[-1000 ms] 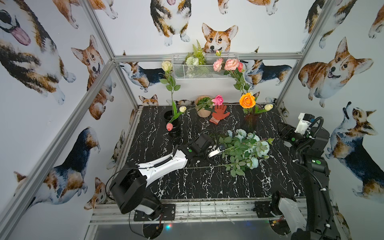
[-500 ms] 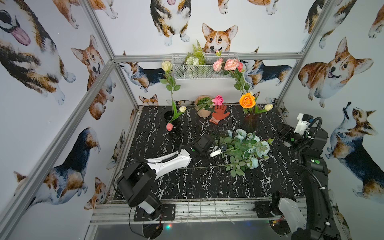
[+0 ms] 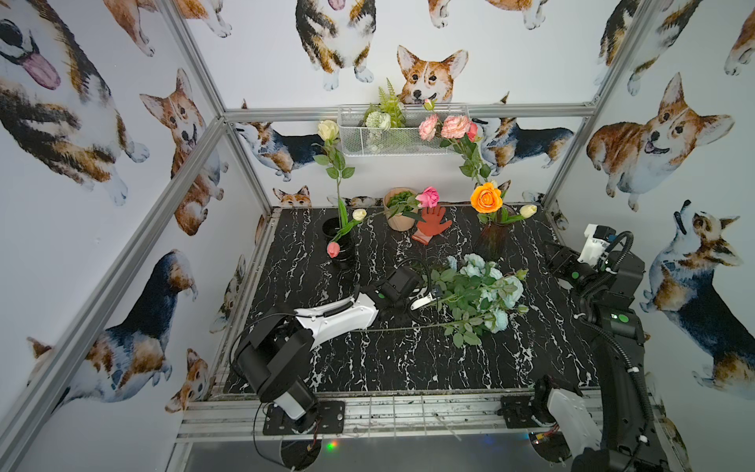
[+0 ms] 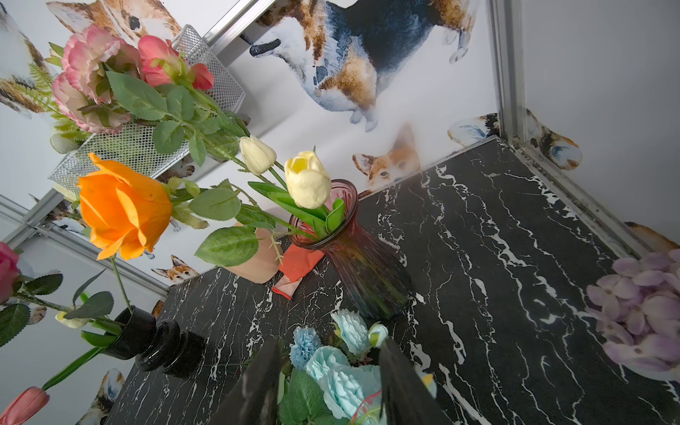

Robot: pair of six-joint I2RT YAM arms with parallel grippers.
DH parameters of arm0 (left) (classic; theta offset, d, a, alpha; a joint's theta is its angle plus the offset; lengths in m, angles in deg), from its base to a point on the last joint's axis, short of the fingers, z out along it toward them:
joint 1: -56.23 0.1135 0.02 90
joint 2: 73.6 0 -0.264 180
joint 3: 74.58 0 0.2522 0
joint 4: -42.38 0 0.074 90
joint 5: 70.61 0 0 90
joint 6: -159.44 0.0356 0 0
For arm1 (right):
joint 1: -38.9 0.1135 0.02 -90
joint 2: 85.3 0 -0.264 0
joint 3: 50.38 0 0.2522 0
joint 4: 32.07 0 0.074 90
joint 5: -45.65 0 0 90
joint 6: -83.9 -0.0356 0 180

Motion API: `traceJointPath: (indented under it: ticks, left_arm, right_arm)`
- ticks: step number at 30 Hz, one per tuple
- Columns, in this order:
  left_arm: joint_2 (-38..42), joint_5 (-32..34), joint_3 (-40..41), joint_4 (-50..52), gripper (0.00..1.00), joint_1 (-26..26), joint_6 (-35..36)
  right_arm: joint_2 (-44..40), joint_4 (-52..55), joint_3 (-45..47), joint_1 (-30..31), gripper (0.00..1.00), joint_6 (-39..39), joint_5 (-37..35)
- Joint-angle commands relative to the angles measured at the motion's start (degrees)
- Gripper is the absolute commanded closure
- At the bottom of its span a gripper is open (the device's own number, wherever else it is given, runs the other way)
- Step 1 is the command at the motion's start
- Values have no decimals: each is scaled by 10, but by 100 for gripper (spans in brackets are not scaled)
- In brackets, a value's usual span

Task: Pick out blue flowers from the vase
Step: Place the flower at the center of the board.

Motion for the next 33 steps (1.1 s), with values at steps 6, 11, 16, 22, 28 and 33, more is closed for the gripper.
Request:
traceJointPath:
  ticks: [6, 11, 16, 22, 28, 33]
  left_arm:
    - [37, 22, 1, -18, 30, 6, 11]
    - [91, 10, -3, -30, 29, 31, -23]
    - [191, -43, 28, -125, 25, 106, -169]
    - [304, -24, 166, -299, 21, 238, -338]
    - [357, -20, 243, -343, 19, 355, -397]
    - [354, 18, 301, -388, 19, 413, -436]
  right_arm:
    - [-1, -20, -3, 0, 53, -1, 6]
    - [4, -5, -18, 1, 53, 12, 21]
    - [31, 33, -31, 17, 48, 41, 37]
    - [90, 94, -48, 89, 38, 106, -50]
    - [127, 93, -47, 89, 23, 116, -132]
    - [174, 62, -41, 90, 1, 104, -172]
